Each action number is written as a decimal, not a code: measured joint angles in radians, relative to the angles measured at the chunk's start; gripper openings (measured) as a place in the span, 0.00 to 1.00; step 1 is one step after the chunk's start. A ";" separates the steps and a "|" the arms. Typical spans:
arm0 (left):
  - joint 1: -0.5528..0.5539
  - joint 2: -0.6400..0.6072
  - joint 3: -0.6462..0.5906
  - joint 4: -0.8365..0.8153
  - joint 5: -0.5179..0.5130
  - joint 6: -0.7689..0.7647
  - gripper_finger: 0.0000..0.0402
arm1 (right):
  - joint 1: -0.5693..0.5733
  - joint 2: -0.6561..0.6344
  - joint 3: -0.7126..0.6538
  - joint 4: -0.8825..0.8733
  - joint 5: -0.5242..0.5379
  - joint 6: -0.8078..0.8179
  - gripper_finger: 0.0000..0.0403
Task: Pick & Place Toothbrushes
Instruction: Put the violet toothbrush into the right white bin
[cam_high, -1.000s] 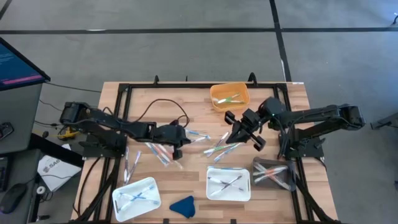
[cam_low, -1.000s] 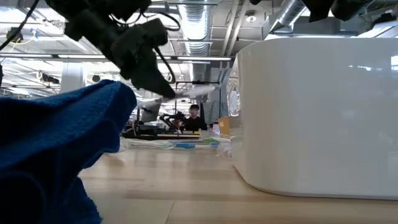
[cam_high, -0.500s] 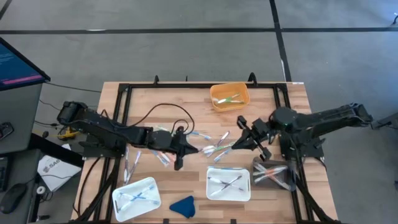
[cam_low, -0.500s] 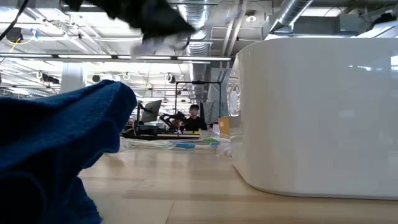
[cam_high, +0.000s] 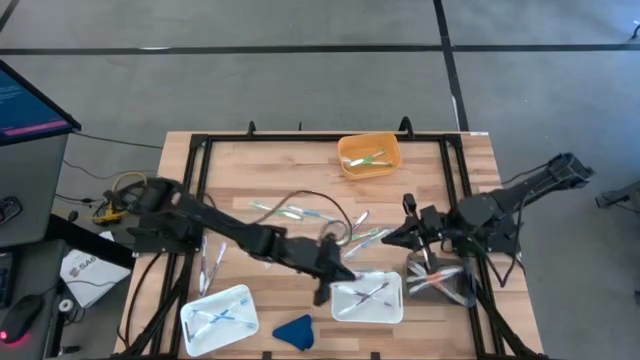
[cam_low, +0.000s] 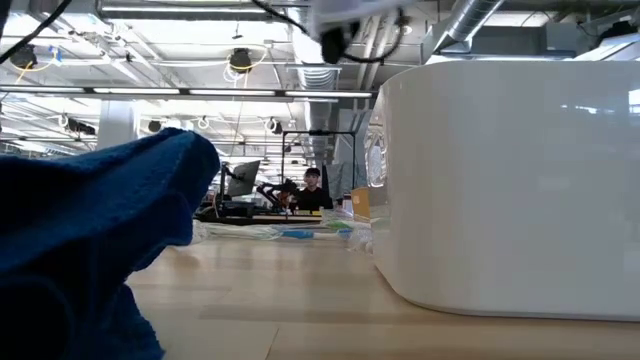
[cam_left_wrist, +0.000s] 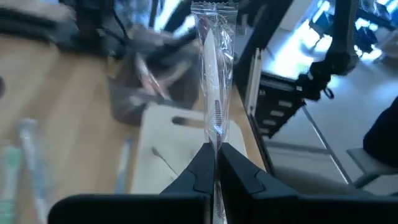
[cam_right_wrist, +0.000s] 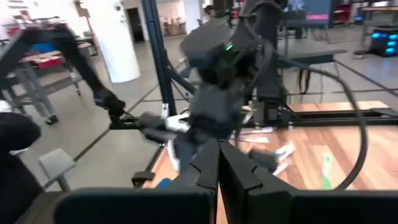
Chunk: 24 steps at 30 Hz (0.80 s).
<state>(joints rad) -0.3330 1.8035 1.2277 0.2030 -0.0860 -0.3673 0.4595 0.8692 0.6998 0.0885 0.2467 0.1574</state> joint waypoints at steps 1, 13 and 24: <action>-0.002 0.033 0.034 -0.009 0.008 -0.007 0.00 | 0.011 0.000 0.000 -0.001 0.028 0.000 0.00; -0.005 0.250 0.254 -0.107 -0.001 -0.088 0.00 | 0.150 -0.054 0.027 -0.283 0.422 0.134 0.00; 0.004 0.362 0.366 -0.289 -0.073 -0.093 0.00 | 0.148 -0.047 0.040 -0.321 0.465 0.158 0.00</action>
<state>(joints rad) -0.3294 2.1653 1.5933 -0.0862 -0.1588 -0.4606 0.6075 0.8223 0.7403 -0.2321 0.7120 0.3149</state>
